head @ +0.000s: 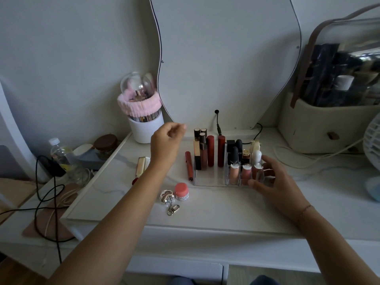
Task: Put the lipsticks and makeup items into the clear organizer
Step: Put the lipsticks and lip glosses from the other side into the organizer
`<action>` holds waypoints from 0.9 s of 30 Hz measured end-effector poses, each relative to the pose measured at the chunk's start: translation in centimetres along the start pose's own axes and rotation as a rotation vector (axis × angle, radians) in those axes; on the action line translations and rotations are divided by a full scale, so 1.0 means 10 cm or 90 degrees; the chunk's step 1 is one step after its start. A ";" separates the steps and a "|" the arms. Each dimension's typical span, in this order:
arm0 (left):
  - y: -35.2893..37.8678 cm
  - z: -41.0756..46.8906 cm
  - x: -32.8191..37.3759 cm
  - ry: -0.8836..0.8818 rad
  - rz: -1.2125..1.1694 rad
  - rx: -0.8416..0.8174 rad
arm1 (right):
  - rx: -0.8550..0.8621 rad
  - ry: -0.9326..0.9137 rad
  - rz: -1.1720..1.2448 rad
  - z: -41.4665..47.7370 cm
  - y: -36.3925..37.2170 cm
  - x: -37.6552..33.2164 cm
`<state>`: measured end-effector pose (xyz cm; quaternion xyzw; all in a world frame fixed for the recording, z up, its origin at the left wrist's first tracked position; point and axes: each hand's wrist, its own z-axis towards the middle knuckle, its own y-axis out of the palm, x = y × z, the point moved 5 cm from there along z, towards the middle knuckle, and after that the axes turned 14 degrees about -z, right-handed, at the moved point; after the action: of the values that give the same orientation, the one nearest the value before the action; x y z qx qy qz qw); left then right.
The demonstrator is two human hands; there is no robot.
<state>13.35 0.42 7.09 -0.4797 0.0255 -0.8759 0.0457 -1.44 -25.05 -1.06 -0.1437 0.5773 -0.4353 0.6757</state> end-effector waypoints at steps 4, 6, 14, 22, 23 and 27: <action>0.04 0.06 -0.46 -0.167 0.179 -0.082 | 0.000 -0.003 0.004 0.00 0.00 0.00; 0.11 0.04 -0.66 -0.238 0.260 -0.154 | -0.001 -0.002 0.003 0.00 0.00 -0.01; 0.23 0.04 -0.80 -0.261 0.334 -0.187 | -0.005 0.006 0.016 -0.01 0.00 -0.01; 0.29 -0.01 -0.75 -0.248 0.342 -0.174 | 0.006 -0.002 0.006 -0.01 0.00 0.01; 0.29 -0.01 -0.75 -0.249 0.348 -0.176 | 0.006 -0.002 0.005 0.00 0.00 0.01; 0.28 -0.01 -0.73 -0.253 0.355 -0.177 | 0.006 -0.002 0.001 0.01 0.01 0.02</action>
<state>17.29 -1.64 0.68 -0.6167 0.2648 -0.7075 0.2213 -1.32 -25.17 -1.29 -0.1408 0.5746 -0.4372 0.6774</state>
